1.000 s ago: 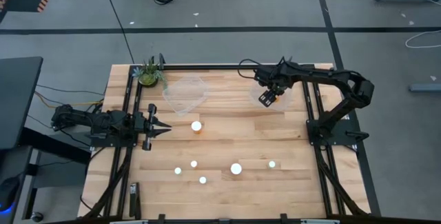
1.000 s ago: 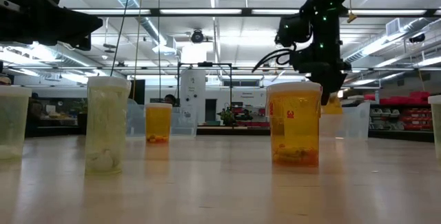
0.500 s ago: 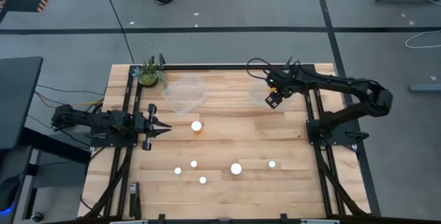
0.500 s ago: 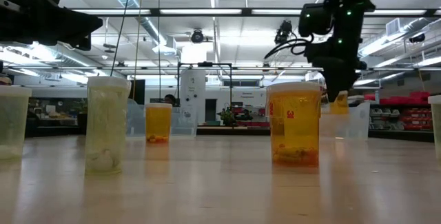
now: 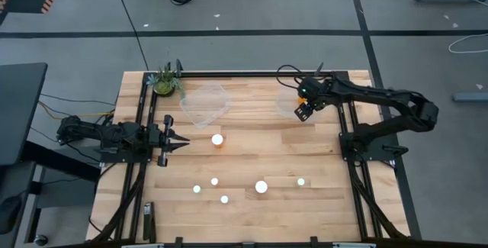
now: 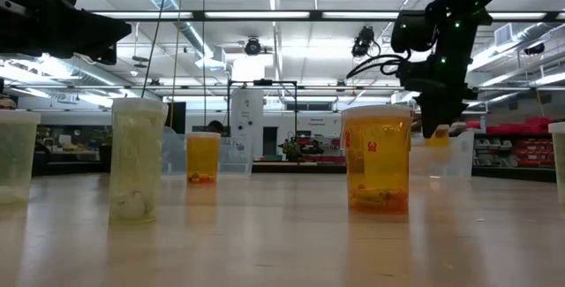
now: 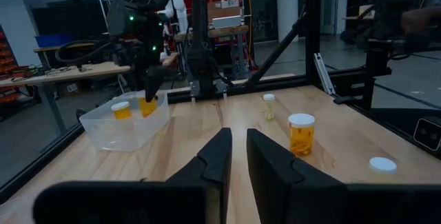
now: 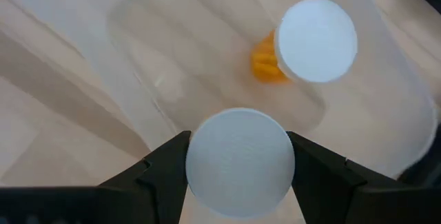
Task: Pick and place medicine bottles into bin by pill shape (circle, oval)
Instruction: Put the big orange pill bottle into the right transparent bin
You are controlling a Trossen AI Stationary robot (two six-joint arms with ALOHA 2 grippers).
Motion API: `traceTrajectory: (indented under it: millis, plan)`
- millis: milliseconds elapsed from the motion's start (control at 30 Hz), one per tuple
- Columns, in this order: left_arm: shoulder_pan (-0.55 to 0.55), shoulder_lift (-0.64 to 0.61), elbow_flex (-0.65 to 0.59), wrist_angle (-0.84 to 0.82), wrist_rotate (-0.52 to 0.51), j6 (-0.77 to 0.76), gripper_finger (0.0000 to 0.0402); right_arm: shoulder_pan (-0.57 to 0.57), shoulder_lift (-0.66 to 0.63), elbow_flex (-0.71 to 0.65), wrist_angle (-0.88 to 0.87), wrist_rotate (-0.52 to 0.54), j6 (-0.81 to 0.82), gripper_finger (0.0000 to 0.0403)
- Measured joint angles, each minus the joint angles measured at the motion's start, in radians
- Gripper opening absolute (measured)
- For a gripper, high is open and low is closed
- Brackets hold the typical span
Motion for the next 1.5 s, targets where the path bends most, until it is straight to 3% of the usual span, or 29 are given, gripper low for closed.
traceTrajectory:
  millis: [933,1500]
  plan:
    - [0.0,0.0,0.0,0.0,0.0,0.0,0.0061,-0.004,0.064,0.0,-0.029,-0.008,0.008,0.0229]
    - [0.0,0.0,0.0,0.0,0.0,0.0,0.006,-0.003,0.064,0.0,-0.053,-0.008,0.017,0.0264]
